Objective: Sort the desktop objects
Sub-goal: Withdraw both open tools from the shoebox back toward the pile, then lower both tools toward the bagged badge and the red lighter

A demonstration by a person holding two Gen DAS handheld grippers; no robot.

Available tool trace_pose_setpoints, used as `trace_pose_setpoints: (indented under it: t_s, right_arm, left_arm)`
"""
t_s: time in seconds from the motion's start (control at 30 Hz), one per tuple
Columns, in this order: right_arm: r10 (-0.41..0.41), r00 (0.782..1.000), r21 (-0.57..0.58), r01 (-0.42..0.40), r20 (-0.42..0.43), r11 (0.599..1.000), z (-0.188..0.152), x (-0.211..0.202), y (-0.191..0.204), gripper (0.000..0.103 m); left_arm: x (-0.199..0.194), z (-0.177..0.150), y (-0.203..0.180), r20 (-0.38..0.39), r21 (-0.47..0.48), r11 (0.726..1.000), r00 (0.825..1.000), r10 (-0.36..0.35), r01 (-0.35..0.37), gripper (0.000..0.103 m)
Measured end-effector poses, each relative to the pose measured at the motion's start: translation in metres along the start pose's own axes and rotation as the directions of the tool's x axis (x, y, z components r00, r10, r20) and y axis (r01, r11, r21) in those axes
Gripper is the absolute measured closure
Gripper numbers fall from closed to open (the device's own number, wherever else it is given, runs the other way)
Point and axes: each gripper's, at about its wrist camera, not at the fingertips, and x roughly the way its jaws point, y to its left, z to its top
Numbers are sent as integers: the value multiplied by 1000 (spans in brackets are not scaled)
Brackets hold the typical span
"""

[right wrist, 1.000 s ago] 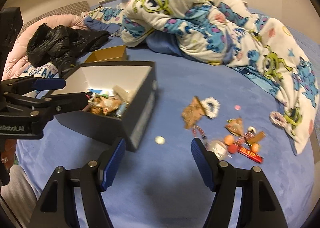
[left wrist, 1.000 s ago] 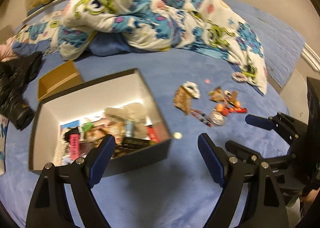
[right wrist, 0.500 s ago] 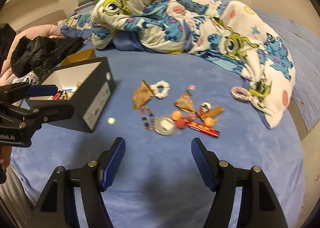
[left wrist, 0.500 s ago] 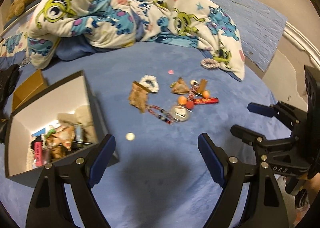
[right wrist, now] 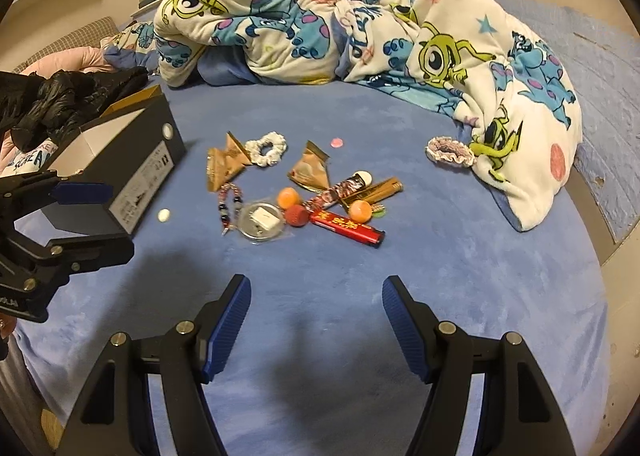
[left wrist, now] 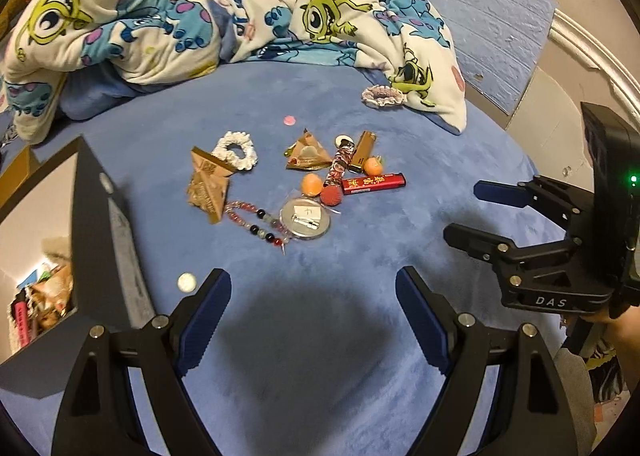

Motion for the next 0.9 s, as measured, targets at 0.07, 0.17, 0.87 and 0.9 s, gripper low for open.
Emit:
trace_pose_setpoints:
  t_s: [0.07,0.17,0.87,0.9]
  right_arm:
    - [13,1000,-3,-13,-2,1000,0,10,-6,33]
    - [16,1000,-3,-16,-26,1000,1,29,-13,33]
    - [51,993,-81,-60,-107,995,26,116,-45,33]
    - [54,993,-85,-64,-108,994,27,118,-46,33]
  left_arm:
    - [9,3,1,-1,1,1000,1000,-3,3,17]
    - [28,11,2,-14,15,1000,1000,-11,11,17]
    - [136,48,11,-134,186,977,988,-83,107,17]
    - [139,49,13,-138,187,976,987,-85,110,17]
